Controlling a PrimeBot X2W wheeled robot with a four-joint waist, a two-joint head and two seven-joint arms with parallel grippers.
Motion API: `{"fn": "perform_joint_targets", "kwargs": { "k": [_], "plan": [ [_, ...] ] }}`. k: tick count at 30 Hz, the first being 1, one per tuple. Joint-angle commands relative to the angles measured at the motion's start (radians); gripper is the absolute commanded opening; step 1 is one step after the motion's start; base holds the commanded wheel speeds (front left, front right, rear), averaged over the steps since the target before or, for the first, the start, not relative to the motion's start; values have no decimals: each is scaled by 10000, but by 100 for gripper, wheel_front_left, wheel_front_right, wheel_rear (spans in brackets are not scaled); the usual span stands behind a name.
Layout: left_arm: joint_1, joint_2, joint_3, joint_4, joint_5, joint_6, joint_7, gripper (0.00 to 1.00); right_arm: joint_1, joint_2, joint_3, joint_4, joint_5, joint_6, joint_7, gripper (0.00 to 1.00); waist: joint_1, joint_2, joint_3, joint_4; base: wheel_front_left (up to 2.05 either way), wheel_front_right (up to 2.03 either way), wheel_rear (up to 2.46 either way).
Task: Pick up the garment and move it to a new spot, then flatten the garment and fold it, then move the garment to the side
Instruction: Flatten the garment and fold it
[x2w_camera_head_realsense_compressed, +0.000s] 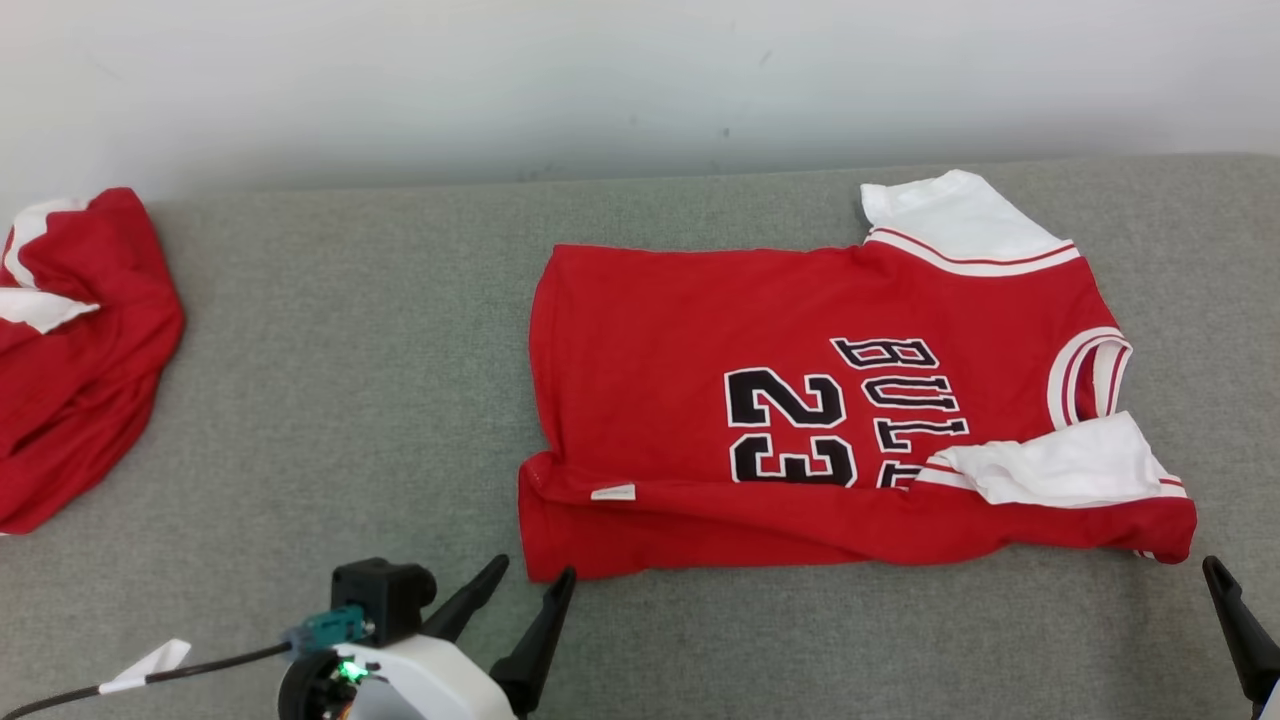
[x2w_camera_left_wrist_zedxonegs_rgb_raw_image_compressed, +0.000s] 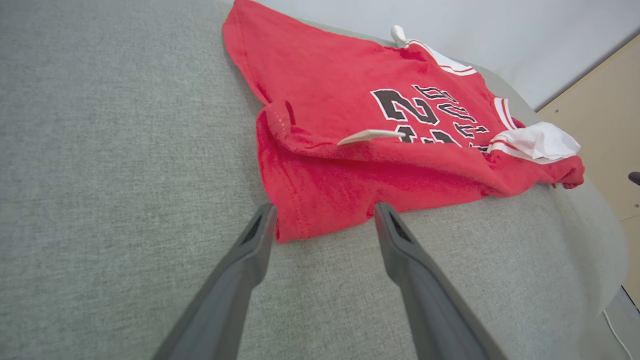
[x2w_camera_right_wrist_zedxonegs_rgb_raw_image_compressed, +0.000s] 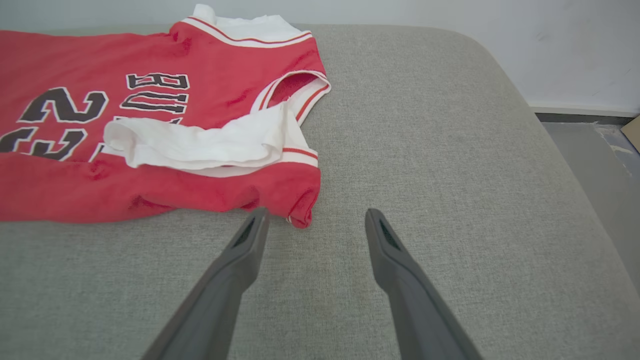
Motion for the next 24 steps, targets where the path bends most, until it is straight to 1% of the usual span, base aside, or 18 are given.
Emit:
{"fn": "perform_joint_targets", "kwargs": {
  "k": [1,5,12,19,24],
  "plan": [
    [-91,15,-10,159,79,-29,11,100,-76,-108,-5,179,-85,26,-95,100,1,-1,75,-11,0,0,0],
    [-437,43,-89,507,171,-126,181,100,-412,-251,164,568,-253,26,-136,100,1,-1,337,0,0,0,0],
    [-1001,-66,-175,931,171,-343,392,100,-1077,-188,555,1180,-235,26,-199,100,1,-1,810,91,0,0,0],
    [-1424,-78,-272,1349,229,-431,648,100,-1637,-128,806,1665,-229,26,-270,100,1,-1,1167,133,0,0,0],
    [-1513,-229,-407,1530,18,-586,848,100,-1981,-117,1065,1892,-62,26,-287,100,1,-1,1445,93,0,0,0]
  ]
}}
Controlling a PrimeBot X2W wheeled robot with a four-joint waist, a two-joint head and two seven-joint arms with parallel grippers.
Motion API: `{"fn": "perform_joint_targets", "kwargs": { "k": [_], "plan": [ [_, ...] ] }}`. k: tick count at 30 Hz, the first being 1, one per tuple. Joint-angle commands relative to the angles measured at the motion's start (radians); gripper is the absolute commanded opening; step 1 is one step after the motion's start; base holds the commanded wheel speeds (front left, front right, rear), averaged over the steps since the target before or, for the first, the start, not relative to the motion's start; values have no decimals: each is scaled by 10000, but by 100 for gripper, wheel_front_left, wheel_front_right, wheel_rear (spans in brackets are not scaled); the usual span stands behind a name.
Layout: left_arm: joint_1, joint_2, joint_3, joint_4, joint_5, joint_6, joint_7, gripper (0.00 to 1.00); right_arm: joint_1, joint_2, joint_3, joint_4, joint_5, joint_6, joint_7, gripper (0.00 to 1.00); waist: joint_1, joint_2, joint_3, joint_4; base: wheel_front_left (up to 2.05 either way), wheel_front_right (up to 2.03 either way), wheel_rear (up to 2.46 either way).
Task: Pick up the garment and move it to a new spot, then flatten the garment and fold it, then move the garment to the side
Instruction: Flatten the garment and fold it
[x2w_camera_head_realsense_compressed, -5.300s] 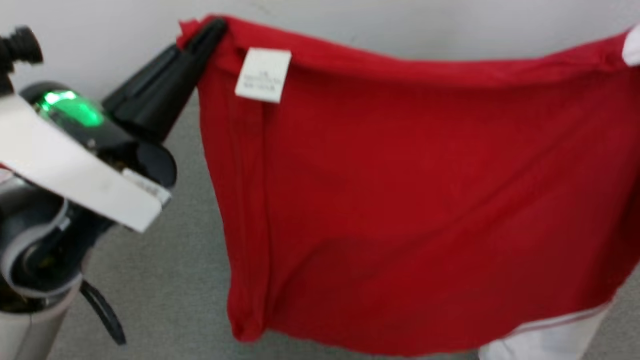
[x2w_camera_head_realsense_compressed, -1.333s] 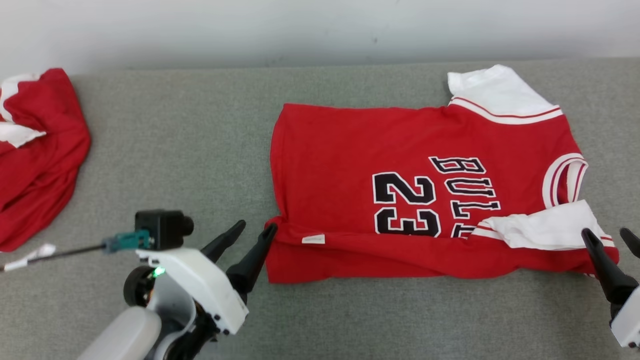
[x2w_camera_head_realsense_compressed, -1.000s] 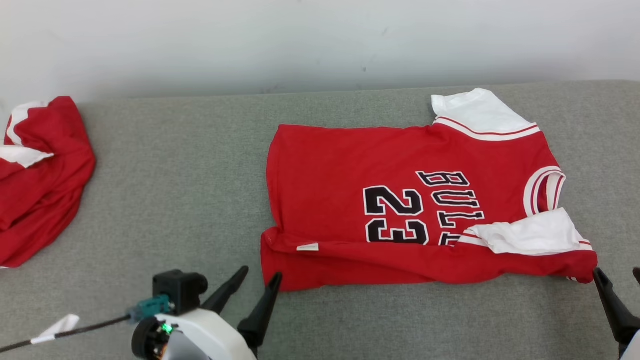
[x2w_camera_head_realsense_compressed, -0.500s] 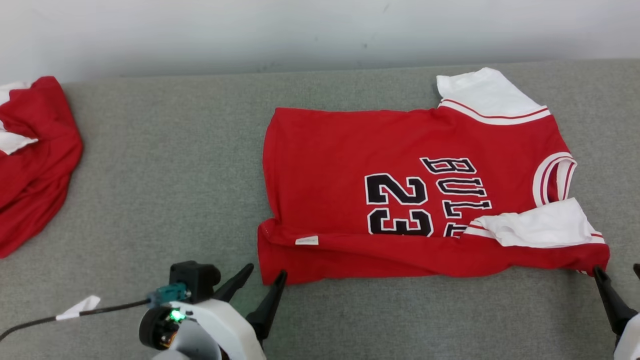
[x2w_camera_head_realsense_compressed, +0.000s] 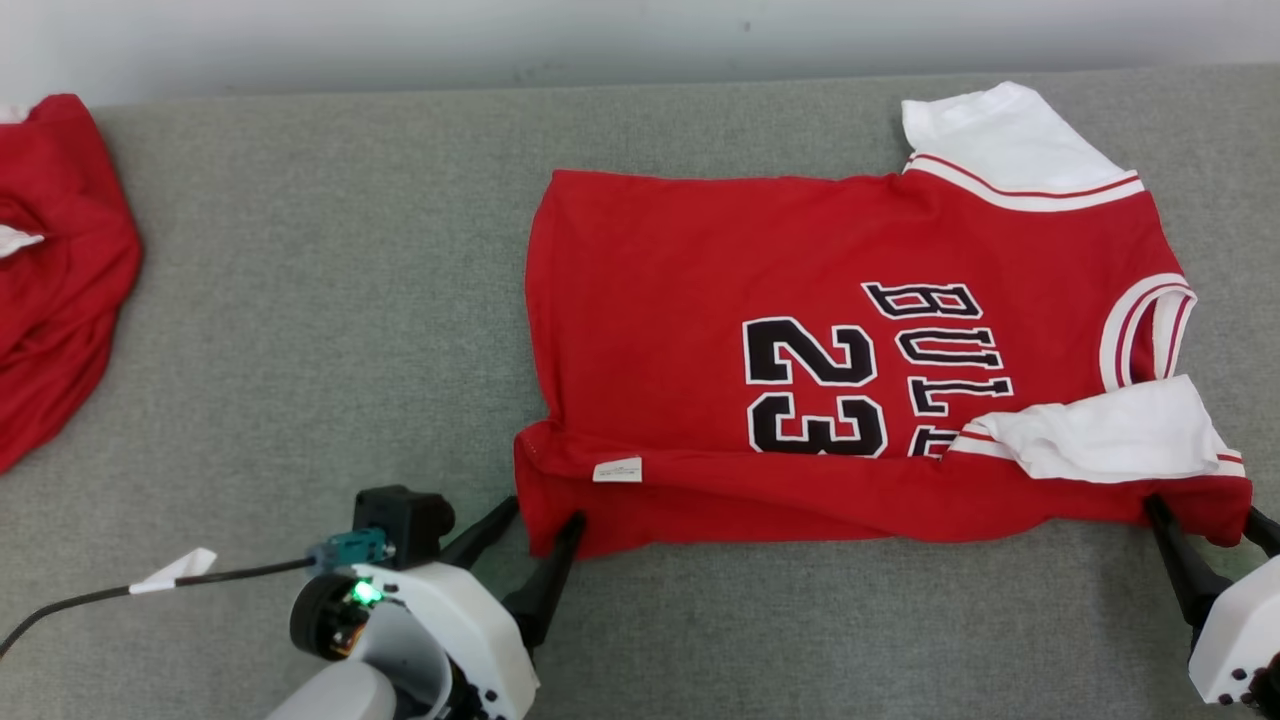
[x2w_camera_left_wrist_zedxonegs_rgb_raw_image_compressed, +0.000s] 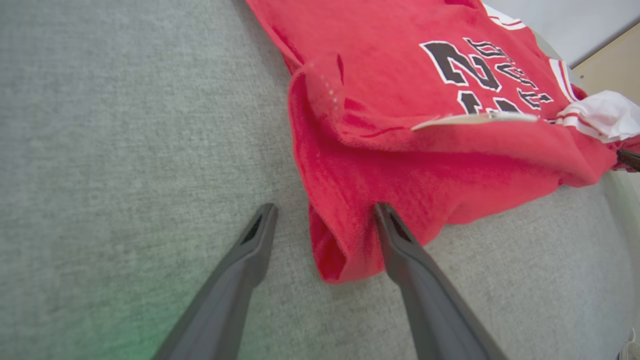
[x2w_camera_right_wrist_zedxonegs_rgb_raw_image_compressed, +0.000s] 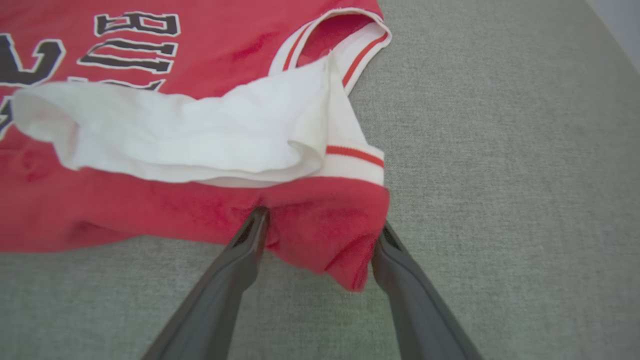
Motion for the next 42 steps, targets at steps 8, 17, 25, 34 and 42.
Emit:
{"fn": "perform_joint_targets", "kwargs": {
  "k": [8,17,25,34,42],
  "plan": [
    [-348,-474,-352,597,-248,-328,335,100,-586,11,307,445,363,26,39,100,0,0,350,-15,0,0,0],
    [-295,-667,-638,1070,-814,-987,868,0,-920,-357,698,448,1473,27,417,0,0,0,165,-3,0,0,0],
    [-464,-35,-20,133,-2018,-1328,1902,0,-939,-1305,289,-287,3154,25,2188,0,0,0,-209,116,0,0,0],
    [759,629,42,-1659,-3010,-1072,2630,0,1002,-2135,-598,-1509,4390,14,5070,0,0,0,-842,309,0,0,0],
    [2459,766,-356,-2179,-3003,-791,2127,0,3260,-1803,-1299,-2225,4376,14,5793,0,0,0,-970,266,0,0,0]
  ]
}}
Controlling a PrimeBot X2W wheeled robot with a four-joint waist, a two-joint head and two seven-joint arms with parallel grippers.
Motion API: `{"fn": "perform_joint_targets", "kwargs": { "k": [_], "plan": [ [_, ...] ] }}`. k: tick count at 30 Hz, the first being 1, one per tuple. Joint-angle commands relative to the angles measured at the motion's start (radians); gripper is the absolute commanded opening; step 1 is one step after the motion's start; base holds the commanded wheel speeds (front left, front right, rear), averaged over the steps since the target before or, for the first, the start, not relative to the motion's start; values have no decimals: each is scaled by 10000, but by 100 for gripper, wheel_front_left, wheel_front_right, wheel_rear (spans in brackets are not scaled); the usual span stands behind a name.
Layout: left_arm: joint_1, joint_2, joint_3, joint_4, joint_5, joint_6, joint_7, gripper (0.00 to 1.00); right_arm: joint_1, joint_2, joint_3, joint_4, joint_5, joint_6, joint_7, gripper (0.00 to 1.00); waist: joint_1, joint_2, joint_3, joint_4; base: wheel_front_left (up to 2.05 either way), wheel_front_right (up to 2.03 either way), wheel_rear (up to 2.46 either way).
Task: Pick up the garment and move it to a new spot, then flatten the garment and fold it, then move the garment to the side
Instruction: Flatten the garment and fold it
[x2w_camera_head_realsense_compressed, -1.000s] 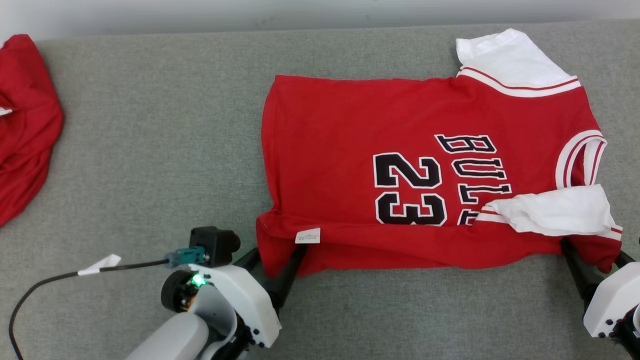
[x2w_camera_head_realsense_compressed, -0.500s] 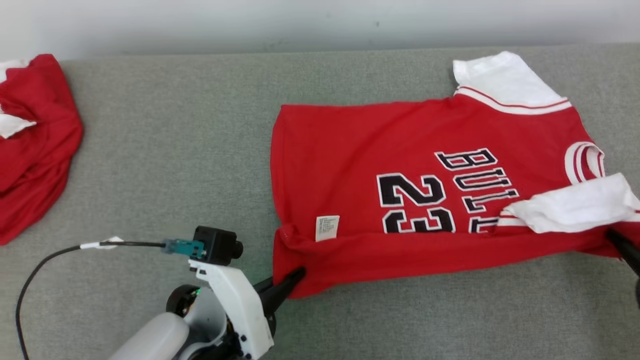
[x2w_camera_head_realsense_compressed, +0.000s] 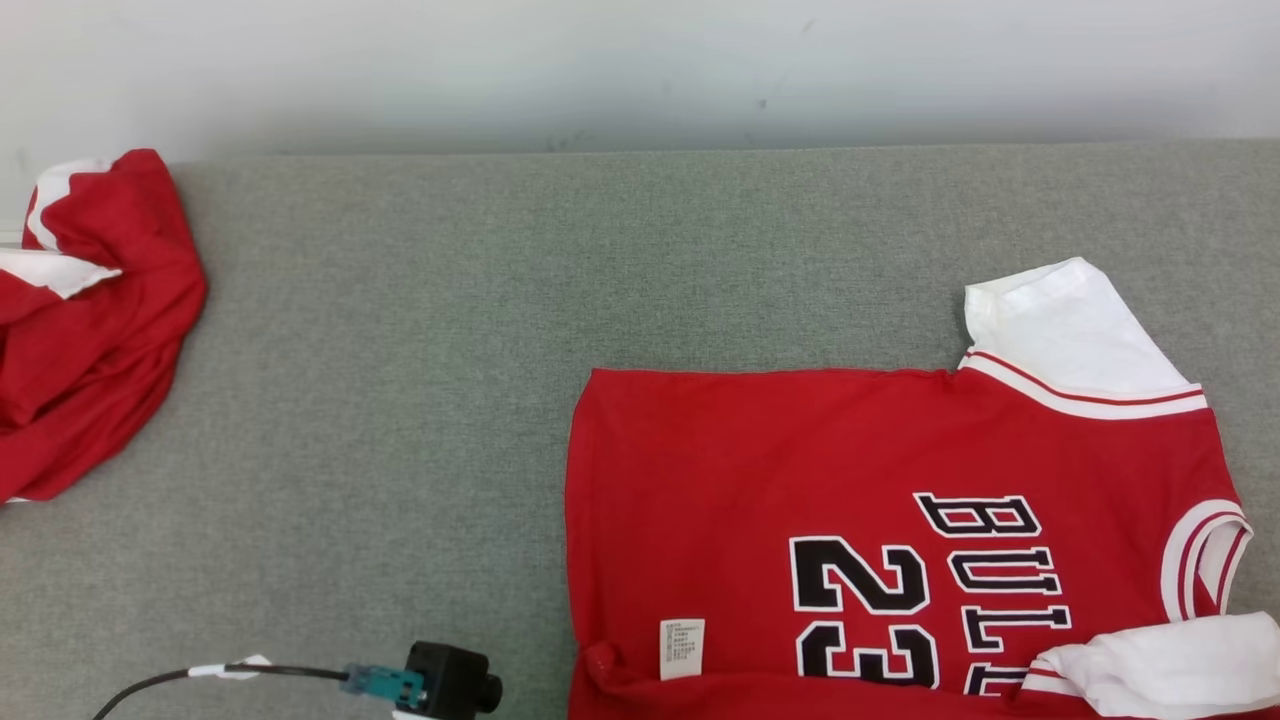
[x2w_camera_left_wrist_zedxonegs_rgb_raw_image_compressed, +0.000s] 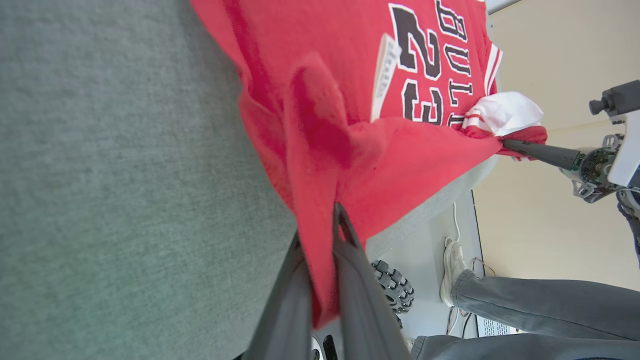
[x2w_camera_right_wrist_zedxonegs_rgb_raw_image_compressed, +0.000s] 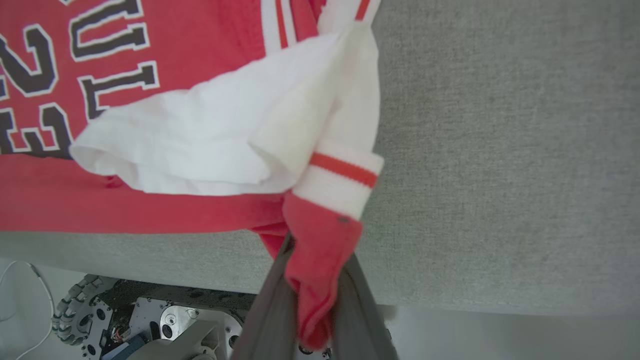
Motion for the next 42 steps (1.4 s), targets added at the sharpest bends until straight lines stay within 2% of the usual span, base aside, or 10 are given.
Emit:
{"fn": "perform_joint_targets", "kwargs": {
  "k": [1,2,3,4,5,6,7,17,30,42],
  "plan": [
    [102,73,24,39,134,53,-88,0,143,124,-92,28,-68,-1,-74,0,0,0,9,-17,0,0,0],
    [128,68,-11,95,227,75,-153,0,172,215,-112,52,-140,-1,-122,0,0,0,11,-25,0,0,0],
    [117,45,-9,144,299,111,-211,2,162,260,-126,65,-240,-1,-202,19,0,0,12,-29,0,0,0],
    [76,-2,30,211,375,187,-321,28,122,329,-140,71,-332,-1,-294,45,0,0,12,-31,0,0,0],
    [9,-5,10,259,500,233,-379,44,67,419,-148,93,-429,-1,-398,100,0,0,9,-38,0,0,0],
    [-43,-12,-6,296,557,260,-445,93,21,485,-136,108,-512,-1,-476,100,0,0,0,-45,0,0,0],
    [-65,-46,28,333,582,316,-496,100,-24,504,-99,108,-571,0,-534,100,0,0,-10,-51,0,0,0],
    [-64,154,443,553,770,697,-898,100,-466,626,-452,322,-1266,-1,-1460,100,0,0,-62,-111,0,0,0],
    [-1923,428,1183,556,2449,1276,-2144,100,-2482,387,-238,208,-2176,0,-3758,100,0,0,379,6,0,0,0],
    [-5104,-747,441,1931,3263,546,-1379,100,-6505,29,1059,1592,-3533,1,-3928,100,0,0,2357,445,0,0,0]
  ]
}}
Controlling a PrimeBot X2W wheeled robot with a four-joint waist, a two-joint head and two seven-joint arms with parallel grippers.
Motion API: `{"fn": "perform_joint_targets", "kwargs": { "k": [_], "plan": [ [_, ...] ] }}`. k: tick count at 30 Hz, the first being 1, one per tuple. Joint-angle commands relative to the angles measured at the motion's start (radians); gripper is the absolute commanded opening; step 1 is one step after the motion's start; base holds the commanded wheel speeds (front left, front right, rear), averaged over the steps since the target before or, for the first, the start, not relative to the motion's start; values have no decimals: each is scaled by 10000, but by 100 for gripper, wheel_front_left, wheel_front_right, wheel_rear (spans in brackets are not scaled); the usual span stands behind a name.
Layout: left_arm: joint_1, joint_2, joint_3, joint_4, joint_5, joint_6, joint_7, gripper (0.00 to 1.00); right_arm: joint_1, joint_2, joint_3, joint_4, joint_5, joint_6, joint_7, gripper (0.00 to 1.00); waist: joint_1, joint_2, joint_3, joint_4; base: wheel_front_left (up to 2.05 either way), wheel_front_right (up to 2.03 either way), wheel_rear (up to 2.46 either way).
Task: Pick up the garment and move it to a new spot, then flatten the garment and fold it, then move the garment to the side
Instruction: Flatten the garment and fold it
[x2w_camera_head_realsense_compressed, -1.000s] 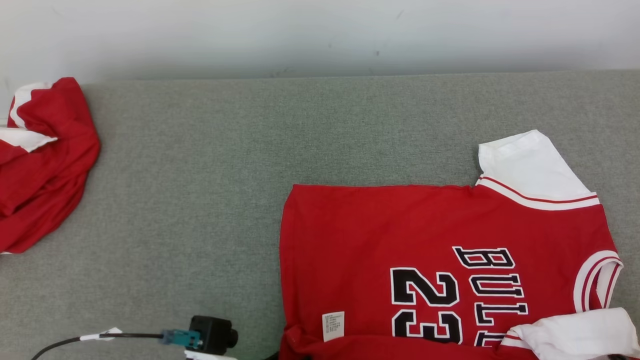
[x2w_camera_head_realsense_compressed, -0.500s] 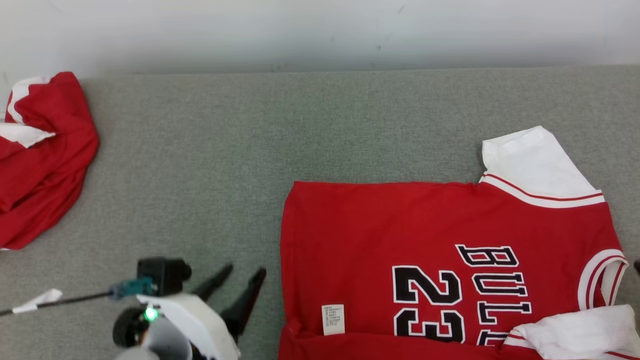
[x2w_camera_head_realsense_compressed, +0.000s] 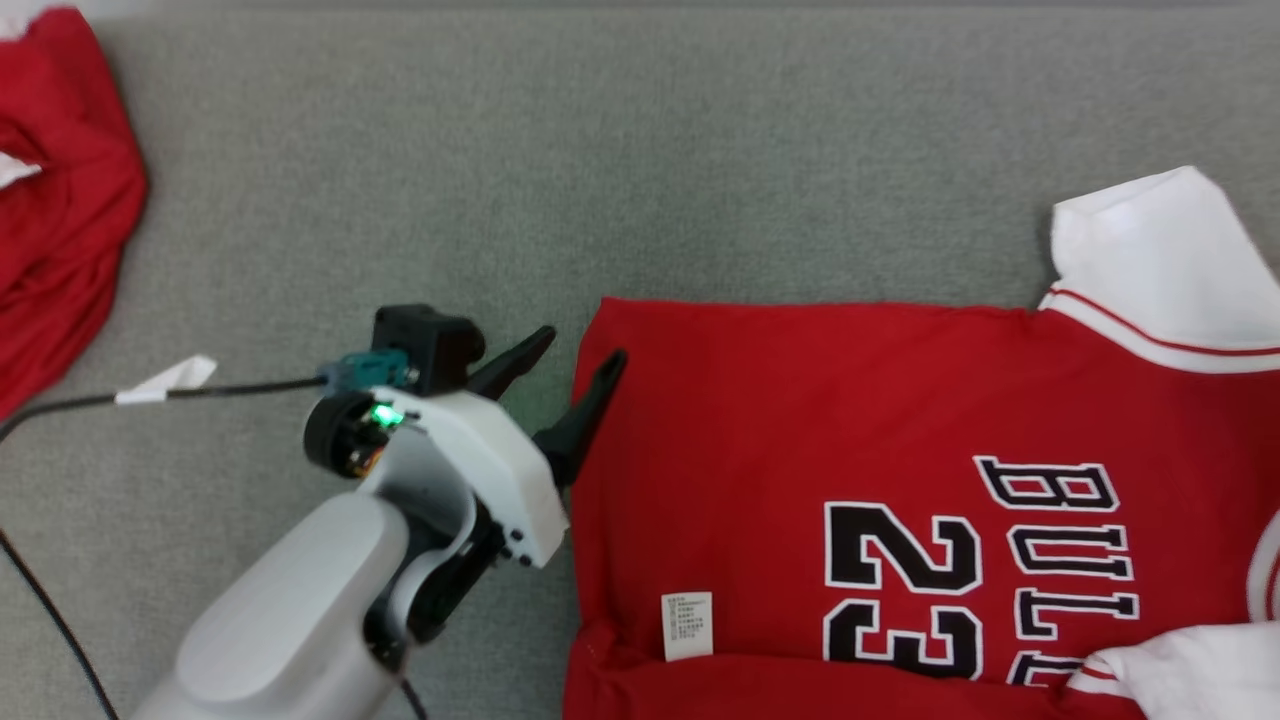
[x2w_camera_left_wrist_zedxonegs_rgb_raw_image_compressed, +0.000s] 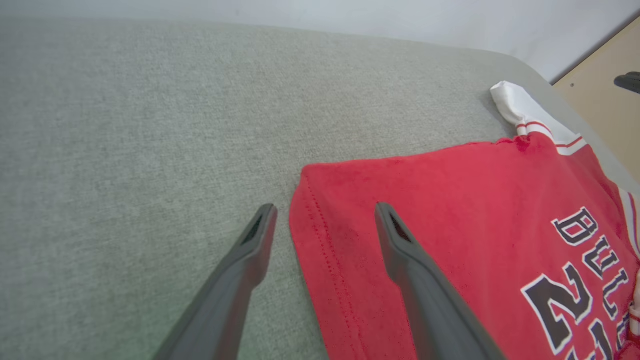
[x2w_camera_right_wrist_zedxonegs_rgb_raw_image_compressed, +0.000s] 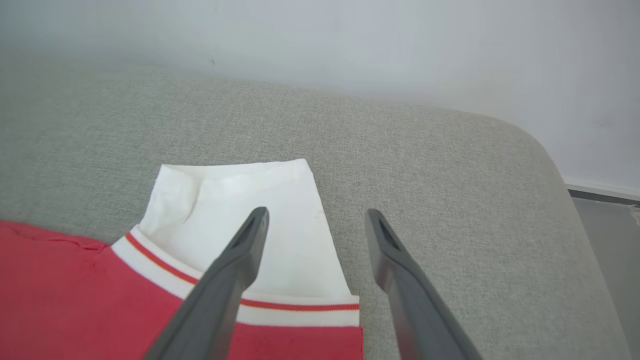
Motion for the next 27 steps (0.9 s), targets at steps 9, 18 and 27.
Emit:
{"fn": "perform_joint_targets", "kwargs": {
  "k": [9,18,27],
  "plan": [
    [-1204,-688,-430,1099,224,-565,210,100,-1885,-211,203,2012,-959,1,-367,100,-1,0,1357,721,0,0,0],
    [-1332,-770,-606,1595,89,-774,366,100,-2243,56,714,3139,-351,2,-268,100,-1,0,1354,829,0,0,0],
    [-1452,-914,-679,1588,-142,-847,579,100,-2355,23,1468,3141,554,7,-389,100,-1,0,1389,816,0,0,0]
  ]
}}
